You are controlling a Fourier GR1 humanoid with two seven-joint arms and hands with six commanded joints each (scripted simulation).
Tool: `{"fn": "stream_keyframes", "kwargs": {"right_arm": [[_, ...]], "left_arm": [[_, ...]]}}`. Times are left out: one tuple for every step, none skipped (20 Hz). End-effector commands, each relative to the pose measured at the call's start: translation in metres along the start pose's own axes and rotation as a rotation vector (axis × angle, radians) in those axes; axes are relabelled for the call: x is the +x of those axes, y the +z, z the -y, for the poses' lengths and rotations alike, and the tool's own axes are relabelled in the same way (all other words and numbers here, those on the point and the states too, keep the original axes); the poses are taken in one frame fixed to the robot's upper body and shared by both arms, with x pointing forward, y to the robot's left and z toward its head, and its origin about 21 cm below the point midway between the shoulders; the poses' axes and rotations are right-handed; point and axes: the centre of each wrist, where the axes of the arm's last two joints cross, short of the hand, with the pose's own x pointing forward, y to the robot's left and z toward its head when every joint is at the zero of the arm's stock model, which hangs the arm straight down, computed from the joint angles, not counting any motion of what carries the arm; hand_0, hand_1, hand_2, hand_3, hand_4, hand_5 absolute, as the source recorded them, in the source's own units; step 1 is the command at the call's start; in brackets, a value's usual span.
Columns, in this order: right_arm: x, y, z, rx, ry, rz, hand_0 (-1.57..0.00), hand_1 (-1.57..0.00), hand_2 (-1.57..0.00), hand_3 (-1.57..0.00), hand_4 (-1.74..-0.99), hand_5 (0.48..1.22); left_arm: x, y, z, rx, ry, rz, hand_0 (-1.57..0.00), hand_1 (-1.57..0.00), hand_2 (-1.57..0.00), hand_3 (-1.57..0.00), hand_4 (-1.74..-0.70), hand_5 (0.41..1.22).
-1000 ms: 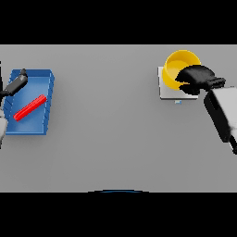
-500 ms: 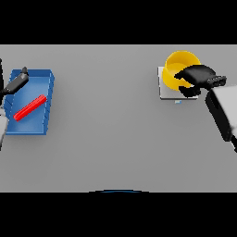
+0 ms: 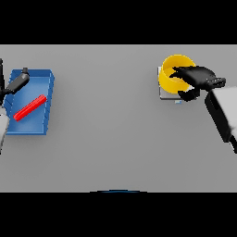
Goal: Pick up the red beaker and tilt it to pour out 1 green nut into yellow bowl. Pick up the yellow bowl and place it on the metallic measuring scale.
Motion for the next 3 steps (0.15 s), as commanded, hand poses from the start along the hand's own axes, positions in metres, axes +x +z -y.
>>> {"fn": "stream_keyframes", "kwargs": {"right_arm": [[-0.0027,0.0010,0.0008,0.005,-0.005,-0.005,-0.03,-0.03,-0.04,-0.19,-1.500,0.763],[-0.0007,-0.0016,0.0010,0.010,-0.001,-0.023,-0.03,-0.02,-0.03,-0.17,-1.491,0.752],[-0.0026,0.0003,0.0024,0.013,-0.007,-0.017,-0.02,-0.02,-0.03,-0.15,-1.478,0.738]], "left_arm": [[-0.0019,0.0025,0.0016,-0.003,0.001,0.001,0.00,0.00,0.00,0.00,-0.72,0.665],[-0.0026,0.0008,-0.0016,0.001,0.001,-0.005,0.00,0.00,0.00,0.00,-0.72,0.665],[-0.0009,-0.0011,-0.0003,0.002,0.004,-0.010,0.00,0.00,0.00,0.00,-0.73,0.665]]}}
